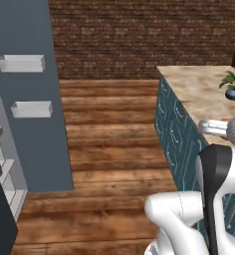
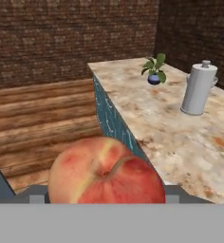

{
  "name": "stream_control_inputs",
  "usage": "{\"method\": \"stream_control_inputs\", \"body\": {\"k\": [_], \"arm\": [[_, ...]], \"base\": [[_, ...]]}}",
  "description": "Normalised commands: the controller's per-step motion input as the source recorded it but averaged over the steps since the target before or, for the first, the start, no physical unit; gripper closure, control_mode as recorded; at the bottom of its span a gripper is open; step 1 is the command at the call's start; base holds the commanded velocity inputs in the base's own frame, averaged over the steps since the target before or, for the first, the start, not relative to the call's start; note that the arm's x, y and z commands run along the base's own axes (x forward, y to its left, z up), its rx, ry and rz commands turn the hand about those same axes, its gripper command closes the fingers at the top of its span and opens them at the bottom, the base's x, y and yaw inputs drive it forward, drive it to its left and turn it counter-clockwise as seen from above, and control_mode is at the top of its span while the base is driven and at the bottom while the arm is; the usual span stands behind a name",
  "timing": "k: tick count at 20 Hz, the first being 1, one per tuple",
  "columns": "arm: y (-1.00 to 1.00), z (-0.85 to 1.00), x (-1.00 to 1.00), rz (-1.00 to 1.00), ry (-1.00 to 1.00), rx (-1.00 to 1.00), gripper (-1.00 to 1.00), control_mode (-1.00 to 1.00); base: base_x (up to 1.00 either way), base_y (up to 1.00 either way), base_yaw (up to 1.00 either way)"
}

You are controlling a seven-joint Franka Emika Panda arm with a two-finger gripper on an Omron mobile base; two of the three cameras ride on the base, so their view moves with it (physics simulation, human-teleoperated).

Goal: Retrieve the peach and apple from the fridge and place them into the bowl on the dining table.

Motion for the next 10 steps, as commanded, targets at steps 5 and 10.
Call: {"method": "stream_control_inputs", "body": {"k": [5,10], "arm": [[0.0,0.0,0.0,0.0,0.0,0.0,1.0,1.0],[0.0,0.0,0.0,0.0,0.0,0.0,1.0,1.0]], "base": [[-0.91,0.01,-0.3],[-0.92,-0.1,-0.09]]}}
